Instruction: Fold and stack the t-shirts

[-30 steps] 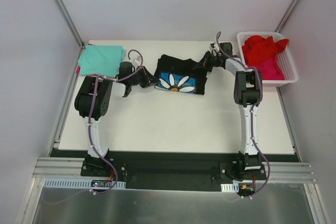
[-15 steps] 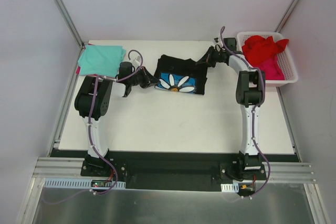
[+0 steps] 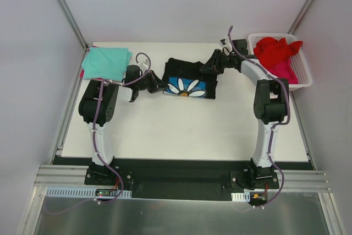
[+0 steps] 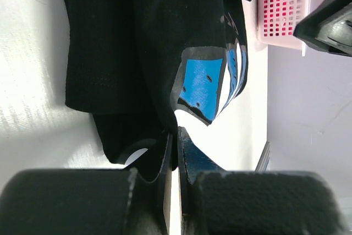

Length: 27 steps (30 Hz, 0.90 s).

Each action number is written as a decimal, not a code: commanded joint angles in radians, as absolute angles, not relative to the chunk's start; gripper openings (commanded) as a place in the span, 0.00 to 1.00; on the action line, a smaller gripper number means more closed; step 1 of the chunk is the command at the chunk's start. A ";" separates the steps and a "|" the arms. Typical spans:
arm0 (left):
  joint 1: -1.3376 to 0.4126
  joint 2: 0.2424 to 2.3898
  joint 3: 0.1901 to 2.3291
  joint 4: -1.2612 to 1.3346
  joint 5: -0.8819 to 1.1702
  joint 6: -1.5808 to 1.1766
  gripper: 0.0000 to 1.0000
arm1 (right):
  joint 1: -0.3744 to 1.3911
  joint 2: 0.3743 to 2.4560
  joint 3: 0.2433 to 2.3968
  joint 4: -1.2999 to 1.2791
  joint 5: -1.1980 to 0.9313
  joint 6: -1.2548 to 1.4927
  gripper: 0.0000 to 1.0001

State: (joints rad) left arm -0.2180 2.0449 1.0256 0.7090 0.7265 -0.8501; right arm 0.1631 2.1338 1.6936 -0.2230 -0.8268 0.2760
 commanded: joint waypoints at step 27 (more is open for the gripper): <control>-0.235 1.979 1.028 0.692 0.772 -0.822 0.00 | 0.101 2.582 2.123 -0.331 -0.719 0.268 0.01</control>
State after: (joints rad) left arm -0.2237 2.0418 1.0260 0.6971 0.7334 -0.8509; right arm 0.1318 2.5137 1.9862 -0.2687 -0.7753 0.2790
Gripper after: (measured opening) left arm 0.011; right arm 0.010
